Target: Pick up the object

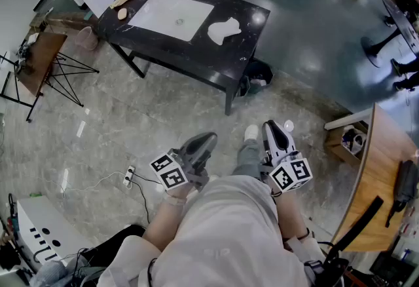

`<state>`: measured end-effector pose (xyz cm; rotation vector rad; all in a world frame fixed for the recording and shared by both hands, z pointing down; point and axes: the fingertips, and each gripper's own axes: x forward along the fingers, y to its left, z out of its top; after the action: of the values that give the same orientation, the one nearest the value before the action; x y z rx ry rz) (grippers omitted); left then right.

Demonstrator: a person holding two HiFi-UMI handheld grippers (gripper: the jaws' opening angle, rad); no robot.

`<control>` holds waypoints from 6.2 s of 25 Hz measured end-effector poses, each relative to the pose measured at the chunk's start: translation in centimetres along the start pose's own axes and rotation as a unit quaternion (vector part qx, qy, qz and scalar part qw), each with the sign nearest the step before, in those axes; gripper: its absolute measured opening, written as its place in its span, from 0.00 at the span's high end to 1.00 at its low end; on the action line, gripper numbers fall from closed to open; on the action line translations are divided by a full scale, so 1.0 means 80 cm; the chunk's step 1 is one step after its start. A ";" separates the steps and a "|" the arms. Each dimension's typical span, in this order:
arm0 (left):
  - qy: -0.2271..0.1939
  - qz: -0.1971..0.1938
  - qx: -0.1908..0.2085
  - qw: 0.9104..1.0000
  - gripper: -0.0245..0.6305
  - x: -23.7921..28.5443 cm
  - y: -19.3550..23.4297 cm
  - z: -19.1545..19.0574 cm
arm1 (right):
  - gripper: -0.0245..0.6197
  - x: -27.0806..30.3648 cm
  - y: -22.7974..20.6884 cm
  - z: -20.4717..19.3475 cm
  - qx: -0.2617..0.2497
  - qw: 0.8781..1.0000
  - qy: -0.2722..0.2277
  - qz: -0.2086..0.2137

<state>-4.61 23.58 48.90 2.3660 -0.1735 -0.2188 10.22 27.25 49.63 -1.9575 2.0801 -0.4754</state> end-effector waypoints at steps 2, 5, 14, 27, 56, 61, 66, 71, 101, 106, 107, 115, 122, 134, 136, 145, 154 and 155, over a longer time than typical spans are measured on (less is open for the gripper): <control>0.002 0.003 -0.001 1.000 0.95 0.016 0.012 0.002 | 0.88 0.015 -0.018 0.003 0.003 1.000 0.001 -0.001; 0.005 0.009 -0.001 1.000 0.95 0.044 0.035 0.009 | 0.88 0.040 -0.048 0.010 0.008 1.000 0.000 -0.002; 0.002 0.042 -0.004 0.999 0.95 0.163 0.114 0.054 | 0.88 0.141 -0.165 0.057 0.014 1.000 0.016 0.009; -0.014 0.111 0.004 0.994 0.95 0.342 0.218 0.122 | 0.88 0.309 -0.337 0.132 0.006 0.997 0.049 0.058; -0.133 0.291 -0.075 0.944 0.95 0.218 0.331 0.129 | 0.65 0.530 -0.262 -0.056 -0.515 0.816 0.175 0.194; -0.147 0.306 -0.091 0.936 0.95 0.196 0.344 0.116 | 0.62 0.543 -0.253 -0.100 -0.598 0.756 0.178 0.199; -0.161 0.320 -0.106 0.928 0.95 0.176 0.357 0.104 | 0.60 0.562 -0.249 -0.125 -0.646 0.718 0.173 0.192; -0.168 0.328 -0.116 0.922 0.95 0.162 0.370 0.099 | 0.59 0.584 -0.242 -0.131 -0.680 0.697 0.155 0.167; -0.234 0.394 -0.147 0.876 0.95 0.052 0.397 0.099 | 0.70 0.713 -0.177 -0.158 -0.695 0.687 0.166 0.130; -0.243 0.400 -0.151 0.871 0.95 0.040 0.398 0.095 | 0.70 0.721 -0.170 -0.160 -0.697 0.687 0.158 0.133; -0.244 0.403 -0.152 0.869 0.95 0.036 0.399 0.094 | 0.70 0.722 -0.169 -0.161 -0.697 0.687 0.158 0.134; -0.270 0.417 -0.153 0.854 0.95 0.010 0.398 0.087 | 0.71 0.726 -0.160 -0.163 -0.698 0.685 0.152 0.142; -0.290 0.422 -0.141 0.847 0.95 -0.005 0.369 0.090 | 0.72 0.710 -0.127 -0.158 -0.698 0.683 0.134 0.170; -0.338 0.447 -0.129 0.818 0.95 -0.056 0.340 0.098 | 0.72 0.657 0.064 -0.185 -0.589 0.728 0.107 0.333; -0.361 0.445 -0.118 0.811 0.95 -0.066 0.331 0.096 | 0.72 0.640 0.099 -0.184 -0.556 0.739 0.111 0.364; -0.410 0.445 -0.055 0.794 0.95 -0.111 0.284 0.155 | 0.72 0.580 0.238 -0.139 -0.340 0.787 0.174 0.485; -0.429 0.428 0.023 0.795 0.95 -0.119 0.249 0.226 | 0.72 0.527 0.344 -0.059 -0.223 0.766 0.182 0.574; -0.433 0.426 0.029 0.794 0.95 -0.122 0.246 0.233 | 0.72 0.522 0.355 -0.050 -0.208 0.763 0.185 0.584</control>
<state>-19.19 -1.19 50.35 1.8211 -1.6391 -0.8266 -20.30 -12.74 43.87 -0.3013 3.2919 -0.0928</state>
